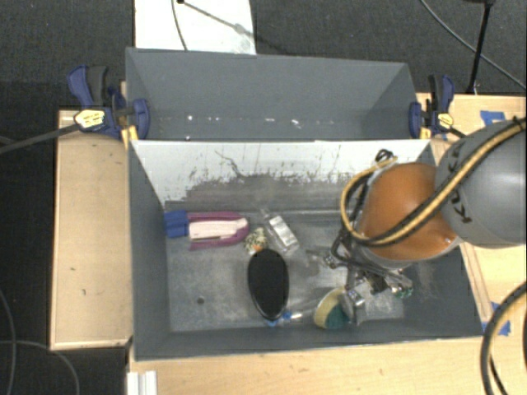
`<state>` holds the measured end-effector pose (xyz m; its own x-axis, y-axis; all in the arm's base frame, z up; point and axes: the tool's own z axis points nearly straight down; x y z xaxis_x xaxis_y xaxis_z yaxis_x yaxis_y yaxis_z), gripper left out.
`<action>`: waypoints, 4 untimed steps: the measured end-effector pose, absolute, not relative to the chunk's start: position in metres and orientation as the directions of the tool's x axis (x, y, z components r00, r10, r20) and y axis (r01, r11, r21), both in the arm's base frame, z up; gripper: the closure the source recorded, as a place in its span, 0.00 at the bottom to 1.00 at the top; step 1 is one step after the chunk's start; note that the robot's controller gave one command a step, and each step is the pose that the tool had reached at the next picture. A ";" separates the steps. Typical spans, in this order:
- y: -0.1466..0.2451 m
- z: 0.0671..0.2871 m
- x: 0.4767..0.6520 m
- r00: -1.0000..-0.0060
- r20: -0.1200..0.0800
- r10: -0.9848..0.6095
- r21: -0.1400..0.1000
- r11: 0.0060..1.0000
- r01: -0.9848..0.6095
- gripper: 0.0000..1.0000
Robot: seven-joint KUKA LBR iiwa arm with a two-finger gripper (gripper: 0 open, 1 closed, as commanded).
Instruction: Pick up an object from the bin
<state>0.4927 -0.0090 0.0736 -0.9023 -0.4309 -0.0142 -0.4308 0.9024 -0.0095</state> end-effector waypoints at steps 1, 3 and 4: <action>-0.108 0.102 0.510 -0.890 -0.005 -0.456 -0.007 0.890 -0.456 0.00; 0.013 0.072 0.478 -0.576 -0.004 -0.818 -0.004 0.576 -0.818 0.00; 0.014 0.073 0.480 -0.576 -0.008 -0.818 -0.008 0.576 -0.818 0.00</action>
Offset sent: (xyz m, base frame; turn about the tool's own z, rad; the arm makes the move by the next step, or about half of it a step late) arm 0.0160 -0.0935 0.0264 -0.0378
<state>0.4801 0.0138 0.0734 -0.5757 -0.8176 -0.0076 -0.8176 0.5758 -0.0080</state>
